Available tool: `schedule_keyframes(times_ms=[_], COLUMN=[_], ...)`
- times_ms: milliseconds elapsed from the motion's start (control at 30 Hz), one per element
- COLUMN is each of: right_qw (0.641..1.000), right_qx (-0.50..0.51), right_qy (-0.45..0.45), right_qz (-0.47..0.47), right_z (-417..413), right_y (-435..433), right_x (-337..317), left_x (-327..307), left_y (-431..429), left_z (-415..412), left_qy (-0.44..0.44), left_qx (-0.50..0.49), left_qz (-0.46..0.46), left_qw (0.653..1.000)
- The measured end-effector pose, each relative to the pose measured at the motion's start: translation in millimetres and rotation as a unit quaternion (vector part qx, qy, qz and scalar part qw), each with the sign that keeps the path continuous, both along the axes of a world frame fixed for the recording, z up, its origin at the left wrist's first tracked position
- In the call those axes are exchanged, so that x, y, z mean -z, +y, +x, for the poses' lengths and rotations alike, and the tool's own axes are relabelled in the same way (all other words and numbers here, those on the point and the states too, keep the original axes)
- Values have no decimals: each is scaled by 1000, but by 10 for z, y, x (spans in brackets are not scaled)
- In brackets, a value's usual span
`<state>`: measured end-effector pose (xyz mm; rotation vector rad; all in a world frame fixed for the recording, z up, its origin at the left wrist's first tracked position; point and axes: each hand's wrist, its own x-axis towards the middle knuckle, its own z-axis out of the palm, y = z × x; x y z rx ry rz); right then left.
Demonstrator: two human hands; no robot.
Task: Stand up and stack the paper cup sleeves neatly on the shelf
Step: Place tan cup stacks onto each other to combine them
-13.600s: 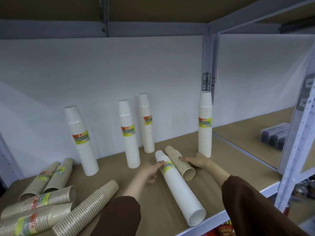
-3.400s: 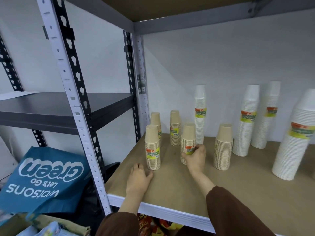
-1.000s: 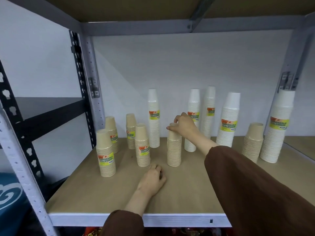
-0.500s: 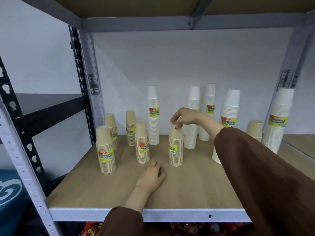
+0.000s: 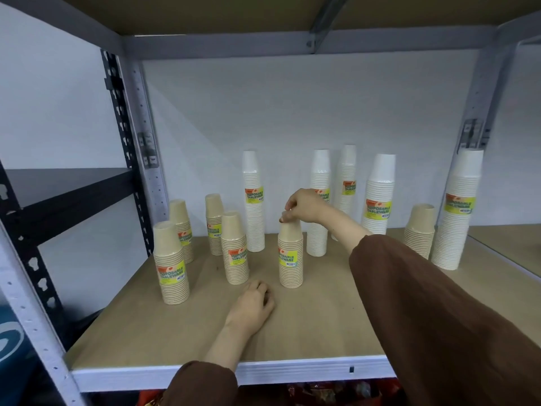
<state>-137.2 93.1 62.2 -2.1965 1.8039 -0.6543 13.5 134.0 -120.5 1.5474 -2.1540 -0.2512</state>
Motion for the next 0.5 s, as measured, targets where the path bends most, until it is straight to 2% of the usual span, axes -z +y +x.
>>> schedule_keyframes(times_ms=[267, 500], right_qw=[998, 998], right_qx=[-31, -26], right_qy=[-38, -59], right_qz=[27, 13], right_z=[-10, 8], right_y=[35, 51], right_x=[8, 56], left_x=[0, -9], left_y=[-4, 14], left_z=[-4, 0], left_qy=[-6, -7], left_qx=[0, 7], left_qz=[7, 10], left_qw=[1000, 1000])
